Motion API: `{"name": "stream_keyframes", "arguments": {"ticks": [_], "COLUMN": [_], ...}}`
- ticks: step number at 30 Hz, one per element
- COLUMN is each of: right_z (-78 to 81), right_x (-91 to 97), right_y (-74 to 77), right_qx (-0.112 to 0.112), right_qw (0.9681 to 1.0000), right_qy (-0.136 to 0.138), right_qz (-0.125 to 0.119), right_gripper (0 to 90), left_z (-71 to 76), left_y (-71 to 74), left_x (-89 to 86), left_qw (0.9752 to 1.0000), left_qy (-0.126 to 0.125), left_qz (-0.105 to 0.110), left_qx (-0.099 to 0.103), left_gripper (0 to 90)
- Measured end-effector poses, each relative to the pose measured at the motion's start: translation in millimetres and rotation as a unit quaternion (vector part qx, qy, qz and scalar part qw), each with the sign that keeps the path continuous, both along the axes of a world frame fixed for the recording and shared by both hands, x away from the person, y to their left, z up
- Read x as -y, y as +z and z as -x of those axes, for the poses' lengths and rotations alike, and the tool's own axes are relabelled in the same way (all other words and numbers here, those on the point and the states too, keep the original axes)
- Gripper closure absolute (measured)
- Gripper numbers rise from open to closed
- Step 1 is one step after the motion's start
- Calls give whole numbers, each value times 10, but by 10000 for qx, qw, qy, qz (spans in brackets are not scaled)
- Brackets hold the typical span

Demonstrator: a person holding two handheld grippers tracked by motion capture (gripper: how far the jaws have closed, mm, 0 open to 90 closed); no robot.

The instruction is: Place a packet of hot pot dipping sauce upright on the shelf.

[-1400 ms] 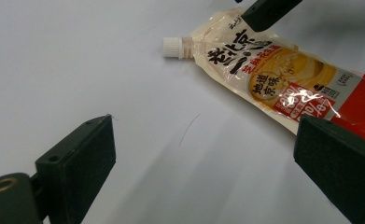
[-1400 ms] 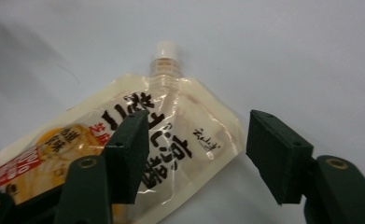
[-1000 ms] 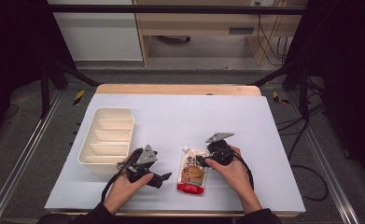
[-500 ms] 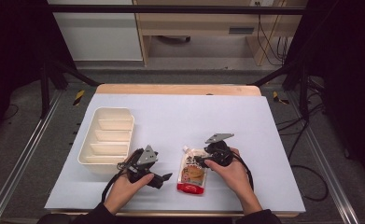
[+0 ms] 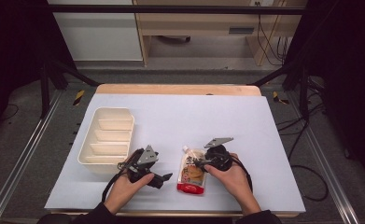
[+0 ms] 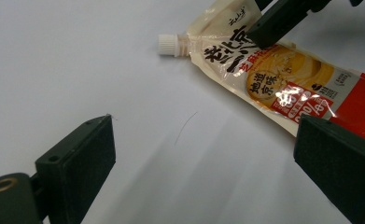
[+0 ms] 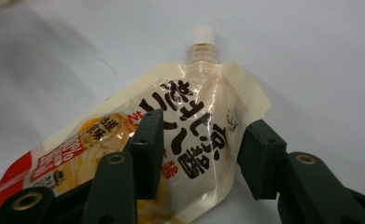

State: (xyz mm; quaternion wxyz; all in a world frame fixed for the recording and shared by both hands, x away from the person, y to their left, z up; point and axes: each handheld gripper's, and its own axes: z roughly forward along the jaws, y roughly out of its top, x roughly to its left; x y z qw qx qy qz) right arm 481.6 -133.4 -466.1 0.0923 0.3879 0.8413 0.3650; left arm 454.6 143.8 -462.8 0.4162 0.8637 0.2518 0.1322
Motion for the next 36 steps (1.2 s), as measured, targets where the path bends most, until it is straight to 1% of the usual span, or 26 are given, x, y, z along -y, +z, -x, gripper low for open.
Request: {"name": "stream_keyframes", "arguments": {"ticks": [2, 3, 4, 5, 6, 7, 8, 9, 10, 14, 15, 16, 17, 18, 19, 20, 23, 24, 25, 28, 29, 30, 31, 33, 35, 36], "right_z": [-17, -40, -40, -47, -47, -53, -53, -58, -62, -55, -54, -54, -51, -51, -50, -50, -48, -49, -49, -83, -107, -107, -131, -137, -161, -161], "right_x": [-24, -36, -36, -42, -42, -29, -29, -10, -4, -8, -6, -6, 0, 0, 11, 11, 41, 45, 45, 60, 66, 66, 76, 80, 86, 86], "right_y": [-4, -15, -15, -22, -22, -15, -15, 1, 7, 39, 79, 79, 147, 147, 200, 200, 335, 375, 375, 487, 552, 552, 622, 644, 729, 729], "right_qx": [17, 97, 97, 135, 135, 165, 165, 220, 248, 300, 407, 407, 525, 525, 630, 630, 816, 845, 845, 973, 1011, 1011, 1052, 1063, 1134, 1134], "right_qw": [10000, 9998, 9998, 9996, 9996, 9995, 9995, 9994, 9994, 9993, 9990, 9990, 9986, 9986, 9980, 9980, 9966, 9964, 9964, 9952, 9949, 9949, 9944, 9943, 9935, 9935], "right_qy": [-48, -47, -47, -102, -102, -136, -136, -143, -133, -111, -68, -68, -89, -89, -82, -82, -79, -81, -81, -47, -36, -36, 4, 10, 62, 62], "right_qz": [63, 158, 158, 237, 237, 235, 235, 236, 195, 169, 146, 146, 77, 77, 54, 54, 26, 27, 27, 4, 34, 34, 60, 64, 96, 96], "right_gripper": [632, 710, 710, 793, 793, 870, 870, 895, 898, 900, 900, 900, 900, 900, 900, 900, 900, 900, 900, 900, 900, 900, 900, 900, 900, 900], "left_z": [-1, -4, -4, -5, -6, -8, -9, -9, -7, -10, -12, -12, -16, -16, -18, -18, -12, -8, -8, -1, -4, -4, -3, -1, 2, -2], "left_y": [0, 1, 1, 2, 3, 4, 4, 4, 5, 3, 2, 2, 2, 2, 6, 6, 32, 40, 40, 58, 73, 73, 91, 98, 112, 122], "left_x": [-1, -5, -5, -7, -9, -11, -12, -12, -12, -13, -17, -17, -27, -27, -41, -41, -69, -74, -74, -77, -77, -77, -76, -75, -71, -67], "left_qw": [10000, 10000, 10000, 10000, 10000, 10000, 10000, 10000, 10000, 10000, 10000, 10000, 10000, 10000, 10000, 10000, 9999, 9999, 9999, 9999, 9999, 9999, 9999, 9999, 9998, 9997], "left_qy": [6, -6, -6, -1, 1, 4, 8, 9, 3, -1, 7, 7, -6, -6, 12, 12, -11, -34, -34, -66, -92, -92, -116, -134, -183, -205], "left_qz": [0, 3, 3, 9, 10, 6, 8, 8, 6, 16, 22, 22, 20, 20, 42, 42, 64, 47, 47, 44, 17, 17, 41, 37, 59, 42], "left_qx": [1, -12, -12, -11, -13, -14, -21, -24, -26, -40, -53, -53, -70, -70, -84, -84, -102, -99, -99, -93, -97, -97, -86, -96, -107, -83], "left_gripper": [54, 54, 54, 54, 54, 54, 54, 54, 54, 54, 54, 54, 54, 54, 54, 54, 54, 54, 54, 54, 53, 54, 54, 53, 53, 53]}}
